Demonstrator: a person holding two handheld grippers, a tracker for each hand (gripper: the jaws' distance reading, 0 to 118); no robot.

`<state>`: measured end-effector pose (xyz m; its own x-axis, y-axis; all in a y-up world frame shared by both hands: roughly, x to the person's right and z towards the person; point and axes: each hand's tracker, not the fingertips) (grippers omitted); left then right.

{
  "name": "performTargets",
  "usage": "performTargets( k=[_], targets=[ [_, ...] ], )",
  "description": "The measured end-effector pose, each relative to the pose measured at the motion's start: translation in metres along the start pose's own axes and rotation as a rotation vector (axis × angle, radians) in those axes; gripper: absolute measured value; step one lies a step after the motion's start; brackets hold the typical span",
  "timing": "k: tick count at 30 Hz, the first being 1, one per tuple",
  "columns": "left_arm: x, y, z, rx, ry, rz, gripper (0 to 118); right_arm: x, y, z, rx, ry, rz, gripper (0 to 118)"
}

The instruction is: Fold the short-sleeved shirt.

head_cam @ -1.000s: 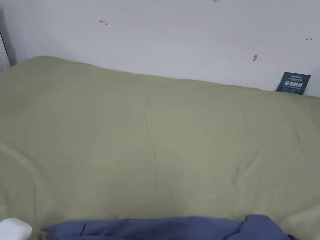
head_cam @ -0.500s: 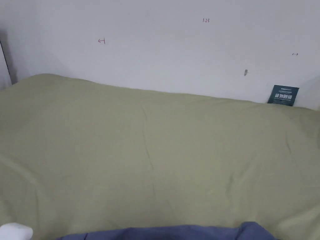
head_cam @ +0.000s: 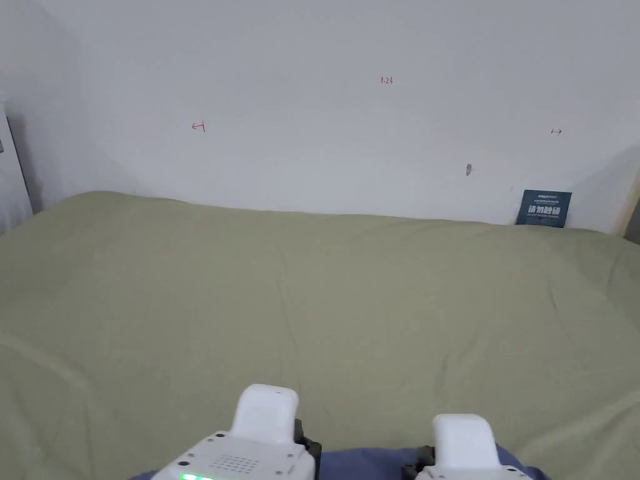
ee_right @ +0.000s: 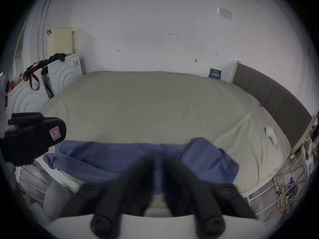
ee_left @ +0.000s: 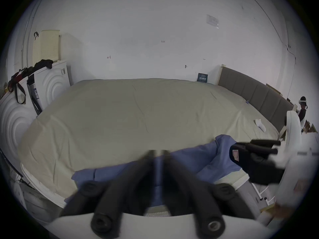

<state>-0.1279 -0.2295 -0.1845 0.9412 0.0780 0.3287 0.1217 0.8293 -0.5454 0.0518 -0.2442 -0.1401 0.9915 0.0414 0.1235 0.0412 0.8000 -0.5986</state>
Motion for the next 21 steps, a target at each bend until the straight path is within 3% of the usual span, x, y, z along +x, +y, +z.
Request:
performTargets(
  k=[1, 3, 10, 13, 17, 19, 20, 21],
  targets=[
    [0.006, -0.006, 0.000, 0.004, 0.038, -0.013, 0, -0.004, -0.007, -0.002, -0.002, -0.004, -0.004, 5],
    [0.010, -0.012, 0.003, -0.013, 0.030, -0.018, 0, -0.007, -0.016, 0.000, -0.010, 0.021, -0.015, 1],
    [0.008, -0.027, 0.023, 0.002, 0.092, -0.031, 0, -0.003, -0.021, 0.020, 0.033, 0.028, -0.044, 1],
    [0.001, -0.029, 0.022, -0.009, 0.051, 0.016, 0, -0.003, -0.016, 0.026, 0.053, 0.047, -0.050, 1],
    [-0.050, -0.030, 0.011, -0.079, -0.174, 0.181, 2, 0.007, -0.008, 0.035, 0.063, 0.108, -0.054, 1],
    [-0.103, -0.039, 0.005, -0.102, -0.276, 0.354, 24, 0.017, -0.005, 0.040, 0.069, 0.122, -0.064, 1],
    [-0.125, -0.043, 0.004, -0.124, -0.263, 0.405, 59, 0.021, -0.003, 0.040, 0.071, 0.123, -0.068, 1],
    [-0.150, -0.045, 0.004, -0.156, -0.204, 0.454, 83, 0.027, 0.000, 0.041, 0.070, 0.126, -0.075, 1]
  ],
)
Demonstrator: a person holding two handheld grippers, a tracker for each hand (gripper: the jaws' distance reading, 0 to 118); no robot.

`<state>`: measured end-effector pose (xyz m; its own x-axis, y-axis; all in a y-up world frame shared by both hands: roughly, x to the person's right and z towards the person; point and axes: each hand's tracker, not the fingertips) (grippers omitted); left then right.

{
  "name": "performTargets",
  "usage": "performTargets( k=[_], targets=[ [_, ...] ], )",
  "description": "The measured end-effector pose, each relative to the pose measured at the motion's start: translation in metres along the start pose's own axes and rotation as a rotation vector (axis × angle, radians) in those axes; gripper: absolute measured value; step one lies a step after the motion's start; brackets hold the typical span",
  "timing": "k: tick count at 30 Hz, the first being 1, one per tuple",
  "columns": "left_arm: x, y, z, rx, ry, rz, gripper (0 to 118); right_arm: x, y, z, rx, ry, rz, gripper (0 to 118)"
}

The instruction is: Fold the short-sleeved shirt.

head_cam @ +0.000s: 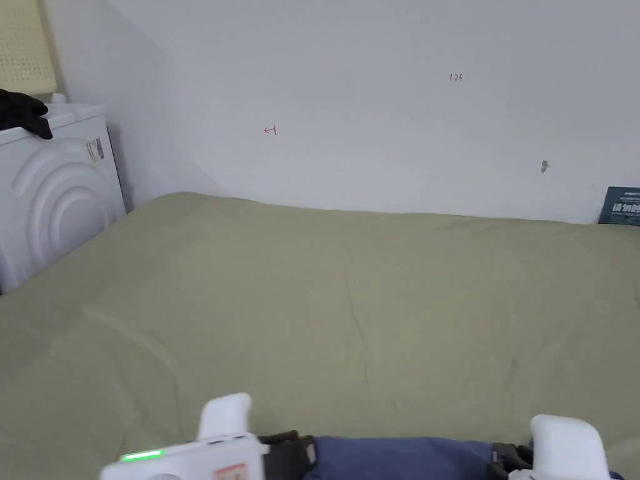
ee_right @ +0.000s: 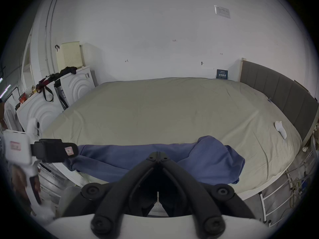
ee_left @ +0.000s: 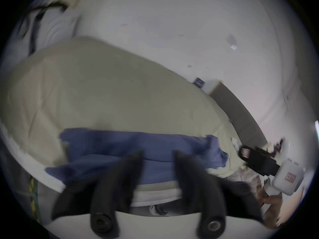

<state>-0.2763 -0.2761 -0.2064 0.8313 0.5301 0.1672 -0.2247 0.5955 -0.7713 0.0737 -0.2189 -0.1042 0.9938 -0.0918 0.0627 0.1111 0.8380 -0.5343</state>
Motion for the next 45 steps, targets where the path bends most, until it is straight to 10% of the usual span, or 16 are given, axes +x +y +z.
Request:
performTargets(
  k=[10, 22, 24, 27, 33, 45],
  targets=[
    [-0.137, 0.043, -0.010, -0.258, -0.002, 0.192, 95, 0.033, 0.023, 0.002, -0.001, 0.041, -0.064, 1],
    [-0.105, 0.017, -0.038, -0.317, 0.044, 0.037, 113, 0.036, 0.024, -0.003, -0.026, 0.076, -0.109, 1],
    [-0.096, 0.014, -0.039, -0.342, -0.019, 0.066, 99, 0.035, 0.021, -0.004, -0.032, 0.073, -0.105, 1],
    [-0.082, 0.011, -0.053, -0.345, -0.014, 0.024, 33, 0.038, 0.017, -0.006, -0.039, 0.072, -0.116, 1],
    [-0.092, 0.015, -0.047, -0.276, -0.051, 0.122, 21, 0.052, 0.012, 0.006, -0.037, 0.061, -0.160, 1],
    [0.111, 0.052, -0.051, -0.250, 0.150, -0.559, 19, 0.095, 0.032, 0.072, 0.079, -0.086, -0.163, 1]
  ],
)
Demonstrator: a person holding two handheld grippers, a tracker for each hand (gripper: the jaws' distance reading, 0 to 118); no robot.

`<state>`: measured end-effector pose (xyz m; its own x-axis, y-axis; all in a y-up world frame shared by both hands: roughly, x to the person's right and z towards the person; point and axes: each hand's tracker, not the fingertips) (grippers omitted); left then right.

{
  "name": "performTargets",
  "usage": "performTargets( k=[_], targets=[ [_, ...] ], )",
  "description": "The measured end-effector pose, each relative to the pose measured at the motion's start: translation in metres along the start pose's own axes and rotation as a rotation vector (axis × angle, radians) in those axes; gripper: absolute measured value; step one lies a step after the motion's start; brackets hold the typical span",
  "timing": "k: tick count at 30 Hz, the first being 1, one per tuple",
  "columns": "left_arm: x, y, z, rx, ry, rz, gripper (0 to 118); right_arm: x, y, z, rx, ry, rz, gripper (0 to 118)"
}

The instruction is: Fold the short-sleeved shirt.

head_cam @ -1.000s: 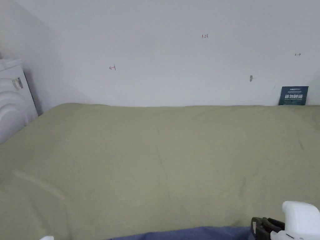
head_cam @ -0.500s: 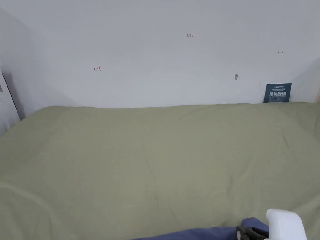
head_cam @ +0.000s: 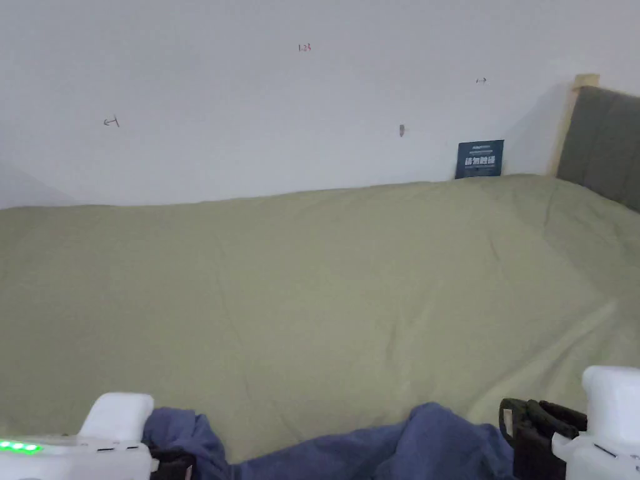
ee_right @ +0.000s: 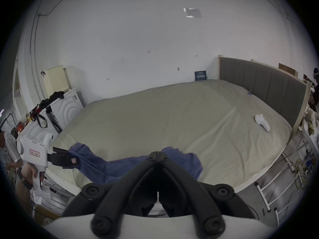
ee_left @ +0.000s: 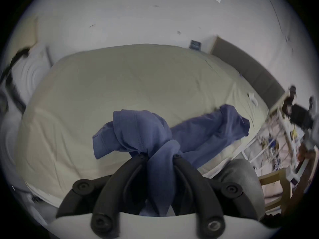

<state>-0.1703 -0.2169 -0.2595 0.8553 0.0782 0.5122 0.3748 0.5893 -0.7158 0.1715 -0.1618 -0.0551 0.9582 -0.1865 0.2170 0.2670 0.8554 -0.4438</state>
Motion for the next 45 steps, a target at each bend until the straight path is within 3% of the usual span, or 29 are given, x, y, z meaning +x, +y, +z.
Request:
performTargets(
  k=[7, 10, 13, 15, 19, 20, 26, 29, 31, 37, 39, 45],
  targets=[
    [0.104, 0.018, -0.070, -0.124, -0.229, -0.119, 21, 0.019, 0.002, 0.010, 0.016, -0.041, -0.035, 1],
    [0.105, 0.001, -0.093, -0.144, -0.281, -0.037, 79, 0.024, 0.000, 0.012, 0.007, -0.044, -0.040, 1],
    [0.081, -0.005, -0.082, -0.063, -0.261, 0.116, 78, 0.026, -0.003, 0.013, 0.013, -0.037, -0.032, 1],
    [0.062, -0.004, -0.065, 0.049, -0.263, 0.156, 75, 0.023, -0.004, 0.012, 0.005, -0.021, -0.023, 1],
    [0.027, -0.017, -0.060, 0.165, -0.304, 0.321, 25, 0.014, -0.008, 0.006, -0.003, 0.021, -0.021, 1],
    [0.025, -0.022, -0.064, 0.172, -0.270, 0.318, 0, 0.012, -0.008, 0.005, -0.009, 0.030, -0.022, 1],
    [0.052, -0.047, -0.125, 0.101, -0.355, 0.426, 0, 0.003, -0.011, 0.007, -0.005, 0.063, -0.015, 1],
    [0.087, -0.047, -0.145, 0.095, -0.378, 0.414, 0, 0.001, -0.011, 0.010, -0.002, 0.069, -0.011, 1],
    [0.116, -0.044, -0.143, 0.140, -0.313, 0.366, 0, 0.001, -0.011, 0.012, -0.009, 0.066, -0.005, 1],
    [0.162, -0.030, -0.164, 0.110, -0.403, 0.350, 0, -0.001, -0.011, 0.010, -0.029, 0.062, -0.005, 1],
    [0.167, -0.031, -0.169, 0.102, -0.467, 0.367, 0, -0.003, -0.012, 0.009, -0.035, 0.060, 0.003, 1],
    [0.111, -0.034, -0.142, 0.115, -0.420, 0.431, 0, -0.010, -0.013, 0.005, -0.048, 0.079, 0.020, 1]
  ],
)
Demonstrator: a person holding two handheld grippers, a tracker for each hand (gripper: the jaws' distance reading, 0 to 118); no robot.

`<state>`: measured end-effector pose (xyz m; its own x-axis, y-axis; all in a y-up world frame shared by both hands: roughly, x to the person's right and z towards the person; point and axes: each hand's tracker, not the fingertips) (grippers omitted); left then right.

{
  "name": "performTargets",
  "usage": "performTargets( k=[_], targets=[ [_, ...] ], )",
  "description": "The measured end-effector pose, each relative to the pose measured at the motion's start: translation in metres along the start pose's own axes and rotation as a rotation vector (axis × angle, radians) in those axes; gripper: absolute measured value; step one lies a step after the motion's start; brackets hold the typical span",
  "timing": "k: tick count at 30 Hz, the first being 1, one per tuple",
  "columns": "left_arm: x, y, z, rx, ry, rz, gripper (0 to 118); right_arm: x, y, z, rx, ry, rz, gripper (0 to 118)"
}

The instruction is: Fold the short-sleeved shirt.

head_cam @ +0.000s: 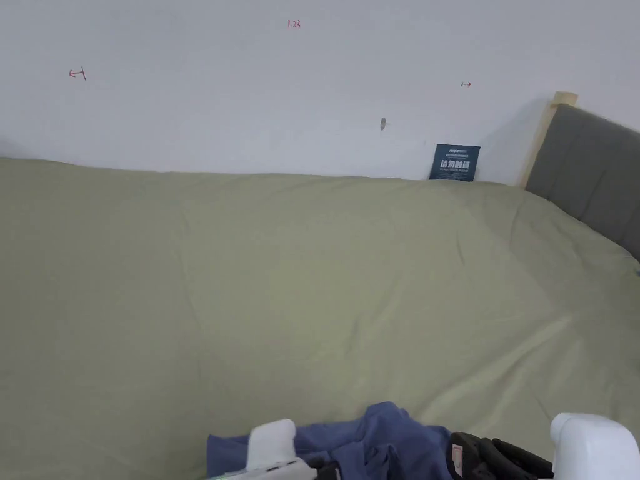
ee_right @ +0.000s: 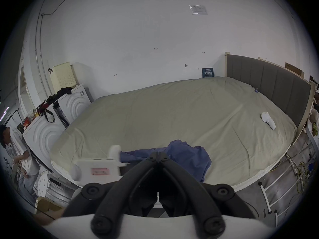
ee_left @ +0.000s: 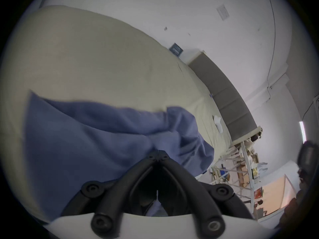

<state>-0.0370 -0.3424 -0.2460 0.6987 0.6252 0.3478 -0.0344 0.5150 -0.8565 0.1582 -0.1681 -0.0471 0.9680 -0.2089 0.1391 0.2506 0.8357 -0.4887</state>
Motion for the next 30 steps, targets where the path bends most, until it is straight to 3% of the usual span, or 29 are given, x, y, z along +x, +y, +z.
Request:
performTargets(
  k=[4, 5, 8, 13, 16, 19, 20, 21, 22, 25, 30],
  targets=[
    [-0.046, 0.024, 0.062, 0.024, 0.049, -0.028, 2, -0.003, 0.002, -0.003, -0.003, 0.011, 0.013, 1],
    [-0.061, 0.028, 0.071, 0.002, 0.054, -0.024, 14, -0.004, 0.003, -0.005, -0.002, 0.015, 0.018, 1],
    [-0.094, 0.028, 0.076, -0.100, 0.046, 0.025, 70, -0.006, 0.005, -0.006, -0.001, 0.025, 0.019, 1],
    [-0.112, 0.009, 0.063, -0.148, 0.001, 0.113, 79, -0.010, 0.007, 0.001, 0.009, 0.040, 0.026, 1],
    [-0.115, 0.002, 0.056, -0.058, -0.091, 0.201, 83, -0.010, 0.007, 0.003, 0.008, 0.038, 0.033, 1],
    [-0.117, -0.001, 0.040, -0.044, -0.206, 0.283, 81, -0.009, 0.006, 0.001, 0.008, 0.044, 0.015, 1],
    [-0.118, -0.003, 0.036, -0.056, -0.228, 0.314, 64, -0.009, 0.005, 0.000, 0.004, 0.046, 0.008, 1],
    [-0.120, -0.004, 0.033, -0.058, -0.255, 0.358, 25, -0.009, 0.003, -0.001, -0.003, 0.048, 0.004, 1],
    [-0.120, -0.006, 0.031, -0.056, -0.240, 0.378, 14, -0.009, 0.002, -0.002, -0.009, 0.048, 0.003, 1],
    [-0.123, -0.010, 0.033, -0.034, -0.232, 0.367, 14, -0.009, -0.001, -0.001, -0.022, 0.043, 0.002, 1],
    [-0.133, 0.010, 0.071, 0.029, -0.100, 0.318, 14, -0.007, 0.000, 0.003, -0.018, 0.023, 0.004, 1]
  ],
)
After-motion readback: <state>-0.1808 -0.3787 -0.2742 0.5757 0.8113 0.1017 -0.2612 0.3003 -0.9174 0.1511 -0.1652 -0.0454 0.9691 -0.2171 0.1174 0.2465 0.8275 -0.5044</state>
